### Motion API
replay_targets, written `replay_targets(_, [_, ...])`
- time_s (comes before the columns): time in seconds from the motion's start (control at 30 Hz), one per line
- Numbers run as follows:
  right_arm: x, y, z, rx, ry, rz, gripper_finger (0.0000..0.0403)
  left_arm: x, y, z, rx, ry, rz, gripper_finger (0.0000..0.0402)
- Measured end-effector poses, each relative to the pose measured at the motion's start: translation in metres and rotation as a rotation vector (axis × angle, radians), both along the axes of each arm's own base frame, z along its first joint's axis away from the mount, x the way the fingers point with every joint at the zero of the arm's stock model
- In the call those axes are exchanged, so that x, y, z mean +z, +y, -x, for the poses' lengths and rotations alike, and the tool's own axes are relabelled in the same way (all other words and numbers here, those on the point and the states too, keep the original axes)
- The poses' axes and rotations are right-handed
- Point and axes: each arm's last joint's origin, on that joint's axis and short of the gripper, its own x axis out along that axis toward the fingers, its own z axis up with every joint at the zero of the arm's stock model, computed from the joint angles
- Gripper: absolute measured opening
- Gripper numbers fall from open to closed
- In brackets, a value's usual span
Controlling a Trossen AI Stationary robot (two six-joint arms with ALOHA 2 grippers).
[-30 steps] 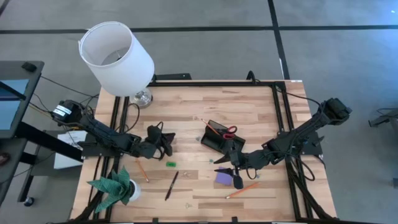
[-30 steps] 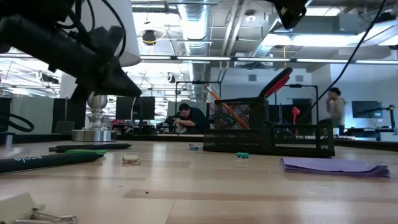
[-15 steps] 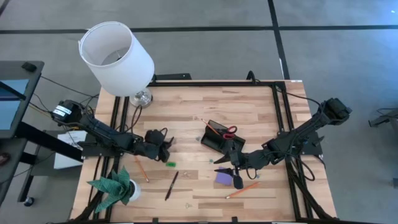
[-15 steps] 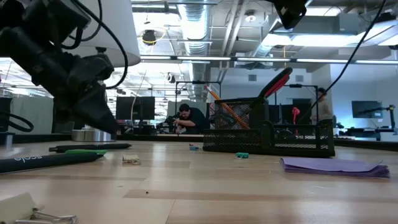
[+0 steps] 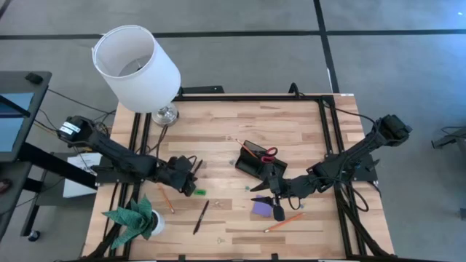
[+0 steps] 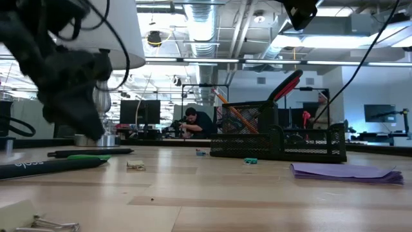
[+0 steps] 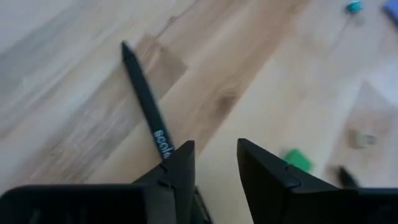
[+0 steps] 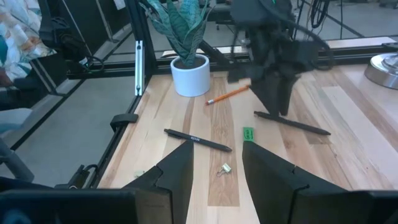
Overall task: Pick and place office supplies into organizer
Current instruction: Put the top black pen into the black desk organizer
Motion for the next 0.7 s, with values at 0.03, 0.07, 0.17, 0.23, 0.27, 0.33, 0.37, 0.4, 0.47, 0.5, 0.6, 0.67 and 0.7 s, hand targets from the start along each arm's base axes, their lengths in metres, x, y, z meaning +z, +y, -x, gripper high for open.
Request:
replay_targets(0.03, [0.000, 0.000, 0.000, 0.000, 0.000, 0.000, 0.0134, 0.007, -0.003, 0.000, -0.009, -0.001, -0.003, 0.0106])
replay_targets(0.07, [0.000, 0.000, 0.000, 0.000, 0.000, 0.000, 0.0134, 0.015, -0.006, 0.000, -0.020, -0.007, -0.008, 0.0104])
replay_targets(0.17, [0.000, 0.000, 0.000, 0.000, 0.000, 0.000, 0.0134, 0.034, -0.015, 0.002, -0.012, 0.005, -0.028, 0.0099])
replay_targets(0.23, [0.000, 0.000, 0.000, 0.000, 0.000, 0.000, 0.0134, 0.038, -0.018, 0.009, 0.029, 0.063, -0.026, 0.0097])
replay_targets(0.27, [0.000, 0.000, 0.000, 0.000, 0.000, 0.000, 0.0134, 0.036, -0.020, 0.013, 0.063, 0.092, -0.018, 0.0096])
replay_targets(0.33, [0.000, 0.000, 0.000, 0.000, 0.000, 0.000, 0.0134, 0.029, -0.024, 0.020, 0.126, 0.132, 0.004, 0.0096])
replay_targets(0.37, [0.000, 0.000, 0.000, 0.000, 0.000, 0.000, 0.0134, 0.025, -0.027, 0.023, 0.139, 0.143, 0.013, 0.0096])
replay_targets(0.4, [0.000, 0.000, 0.000, -0.001, 0.000, 0.000, 0.0134, 0.021, -0.030, 0.026, 0.146, 0.150, 0.020, 0.0096])
replay_targets(0.47, [0.000, 0.000, 0.000, 0.000, 0.000, 0.000, 0.0134, 0.017, -0.038, 0.028, 0.149, 0.143, 0.019, 0.0096])
replay_targets(0.5, [0.000, 0.000, 0.000, 0.000, 0.000, 0.000, 0.0134, 0.015, -0.042, 0.028, 0.148, 0.129, 0.017, 0.0096])
replay_targets(0.6, [0.000, 0.000, 0.000, 0.000, 0.000, 0.000, 0.0134, 0.011, -0.051, 0.029, 0.143, 0.105, 0.022, 0.0096])
replay_targets(0.67, [0.000, 0.000, 0.000, 0.000, 0.000, 0.000, 0.0134, 0.007, -0.054, 0.029, 0.140, 0.120, 0.012, 0.0096])
replay_targets(0.7, [0.000, 0.000, 0.000, 0.000, 0.000, 0.000, 0.0134, 0.004, -0.055, 0.029, 0.138, 0.130, -0.001, 0.0096])
